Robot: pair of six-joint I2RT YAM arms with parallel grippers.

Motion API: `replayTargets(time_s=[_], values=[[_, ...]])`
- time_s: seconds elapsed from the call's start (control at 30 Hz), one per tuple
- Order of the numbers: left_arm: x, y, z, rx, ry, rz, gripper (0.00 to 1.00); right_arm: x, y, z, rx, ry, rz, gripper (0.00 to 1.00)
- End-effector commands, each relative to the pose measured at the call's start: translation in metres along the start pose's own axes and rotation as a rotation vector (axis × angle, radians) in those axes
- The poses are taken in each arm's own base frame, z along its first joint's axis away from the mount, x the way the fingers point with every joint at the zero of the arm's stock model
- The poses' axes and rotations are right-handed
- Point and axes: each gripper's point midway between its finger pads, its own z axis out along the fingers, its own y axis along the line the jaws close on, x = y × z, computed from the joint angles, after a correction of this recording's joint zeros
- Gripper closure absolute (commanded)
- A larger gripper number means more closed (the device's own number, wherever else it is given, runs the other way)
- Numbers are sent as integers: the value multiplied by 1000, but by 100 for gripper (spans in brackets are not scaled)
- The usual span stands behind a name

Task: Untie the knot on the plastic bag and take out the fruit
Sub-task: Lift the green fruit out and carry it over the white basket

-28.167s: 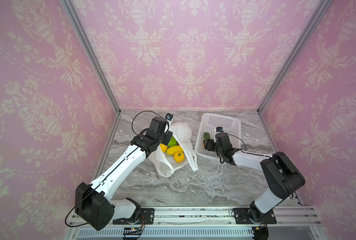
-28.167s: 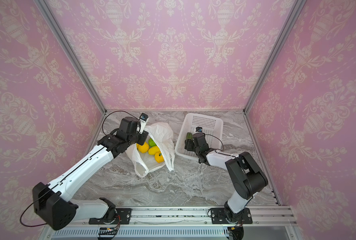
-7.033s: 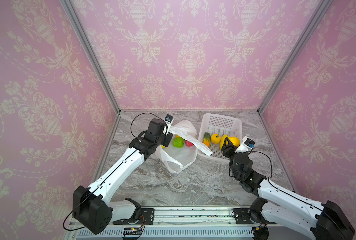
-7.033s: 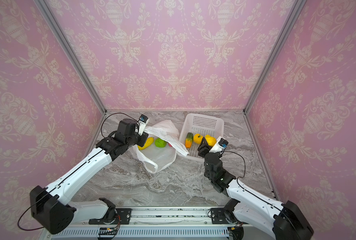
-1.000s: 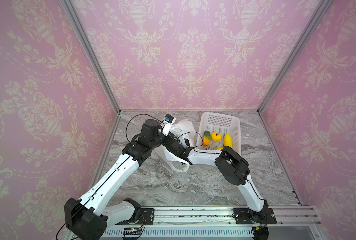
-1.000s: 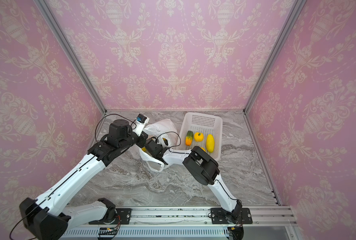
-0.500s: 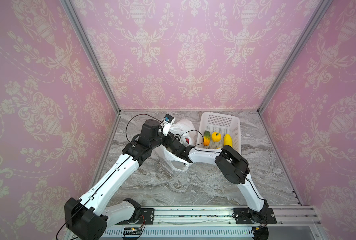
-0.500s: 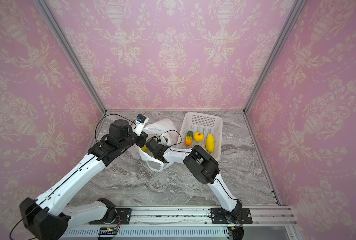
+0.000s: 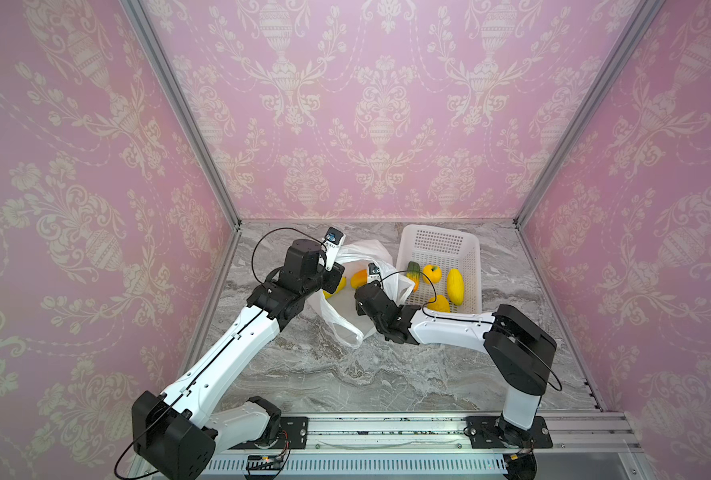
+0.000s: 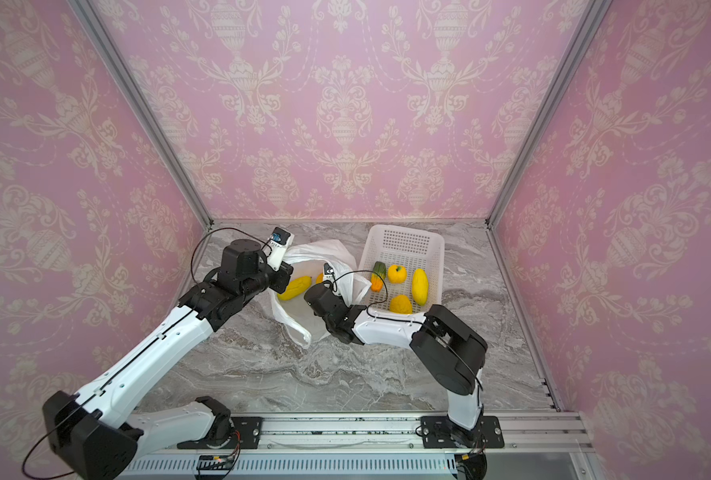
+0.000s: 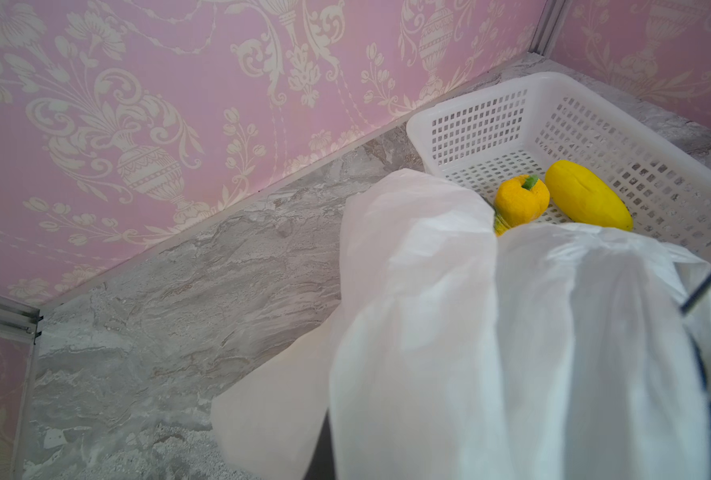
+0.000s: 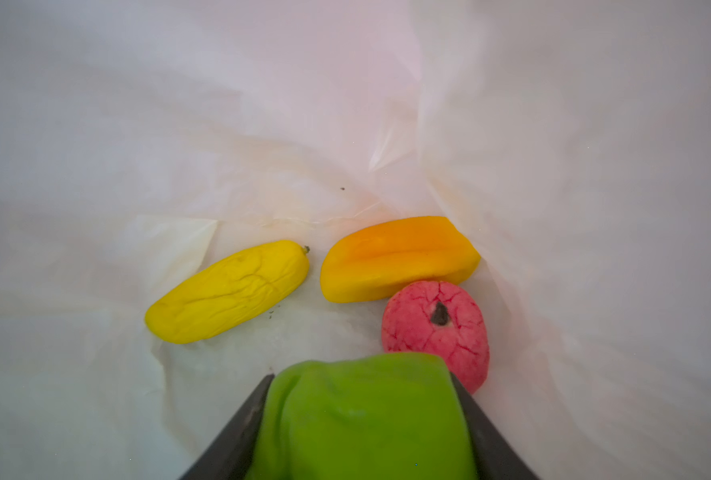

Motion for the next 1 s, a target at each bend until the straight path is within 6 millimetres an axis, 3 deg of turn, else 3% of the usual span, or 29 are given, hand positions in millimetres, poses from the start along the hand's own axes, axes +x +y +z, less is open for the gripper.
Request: replayTargets(time_s=[0.0, 0.33, 0.43, 0.67, 0.97], values=[[0, 7, -1, -37, 23, 10, 100, -26, 12, -28, -75, -117, 22, 58], [2, 7, 1, -37, 37, 6, 100, -57, 18, -104, -212, -289, 24, 57], [2, 7, 2, -36, 33, 6, 100, -65, 11, -125, -236, -316, 31, 57], [2, 7, 2, -32, 40, 5, 100, -87, -40, -163, -175, -438, 122, 57], [3, 6, 2, -29, 42, 3, 100, -88, -131, -160, 73, -479, 258, 61]])
